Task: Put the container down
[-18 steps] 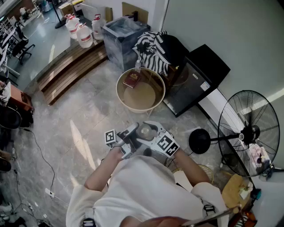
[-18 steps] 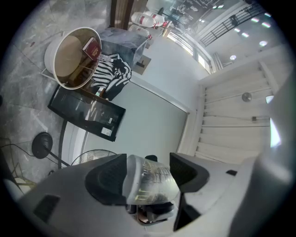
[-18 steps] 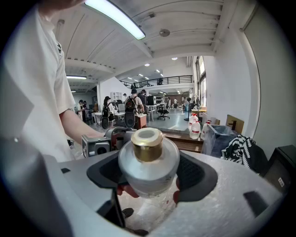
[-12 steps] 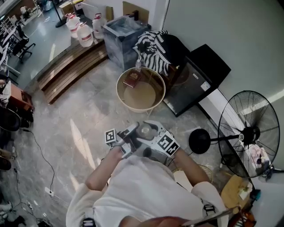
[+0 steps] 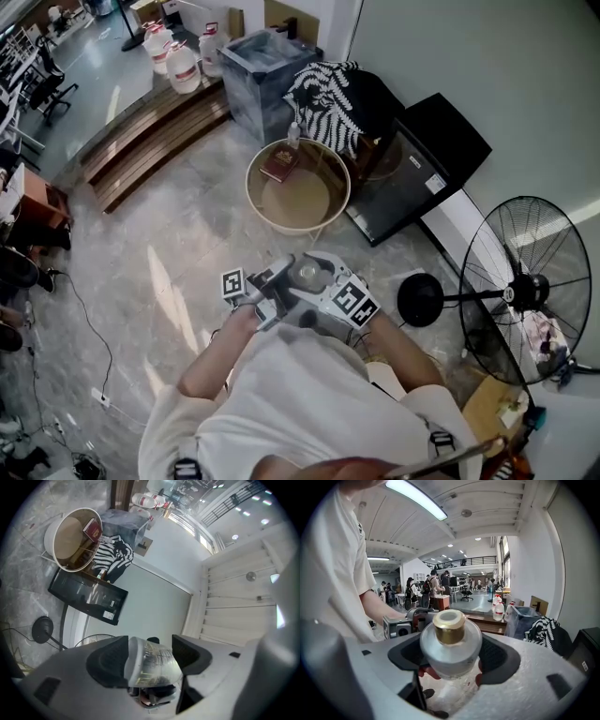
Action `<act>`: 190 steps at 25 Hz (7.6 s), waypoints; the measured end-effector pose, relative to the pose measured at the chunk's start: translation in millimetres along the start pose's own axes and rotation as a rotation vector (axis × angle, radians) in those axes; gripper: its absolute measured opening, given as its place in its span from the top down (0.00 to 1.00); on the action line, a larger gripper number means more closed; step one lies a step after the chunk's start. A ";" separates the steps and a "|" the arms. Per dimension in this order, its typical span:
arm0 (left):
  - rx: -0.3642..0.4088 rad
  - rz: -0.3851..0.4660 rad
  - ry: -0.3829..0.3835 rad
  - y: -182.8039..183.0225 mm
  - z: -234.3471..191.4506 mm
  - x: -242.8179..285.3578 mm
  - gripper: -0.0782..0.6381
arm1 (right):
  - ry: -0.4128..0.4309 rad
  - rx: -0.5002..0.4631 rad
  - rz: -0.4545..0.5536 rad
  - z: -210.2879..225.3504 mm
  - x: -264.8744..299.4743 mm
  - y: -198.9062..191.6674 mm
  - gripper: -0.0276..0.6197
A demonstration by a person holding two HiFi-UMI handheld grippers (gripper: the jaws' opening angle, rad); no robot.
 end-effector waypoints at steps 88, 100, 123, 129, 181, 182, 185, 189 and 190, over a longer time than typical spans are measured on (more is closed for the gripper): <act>-0.075 -0.089 0.115 306.7 -28.4 188.0 0.51 | -0.077 0.126 -0.052 329.3 148.3 16.7 0.44; -0.050 0.050 0.116 346.3 -73.3 245.3 0.51 | 0.056 0.110 -0.079 409.5 144.1 -17.0 0.44; -0.067 0.276 0.134 417.2 -165.6 290.0 0.51 | 0.233 0.137 -0.112 508.8 172.2 -94.5 0.44; -0.098 0.335 0.155 435.8 -191.9 279.5 0.51 | 0.222 0.190 -0.145 516.7 193.8 -120.5 0.44; -0.121 0.250 0.502 605.2 -449.2 127.9 0.70 | -0.111 0.533 -0.262 624.6 433.5 -433.7 0.44; -0.120 0.251 0.508 605.1 -452.9 124.6 0.72 | -0.123 0.529 -0.268 624.9 436.9 -440.2 0.44; -0.105 0.229 0.546 601.8 -464.8 114.9 0.78 | -0.175 0.503 -0.305 625.7 445.0 -464.6 0.44; -0.095 0.190 0.597 597.7 -479.8 105.0 0.84 | -0.232 0.499 -0.344 627.5 452.0 -494.3 0.44; -0.102 0.192 0.598 597.6 -482.1 103.0 0.84 | -0.241 0.504 -0.348 628.0 453.1 -499.4 0.44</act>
Point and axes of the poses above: the fingertips, and each gripper's own axes: x forward along the fingers, z to its right, y out of its top, the point moved 2 cm from there along -x, backward along the fingers, and after that the axes turned 2 degrees about z, right-handed, at the moved point
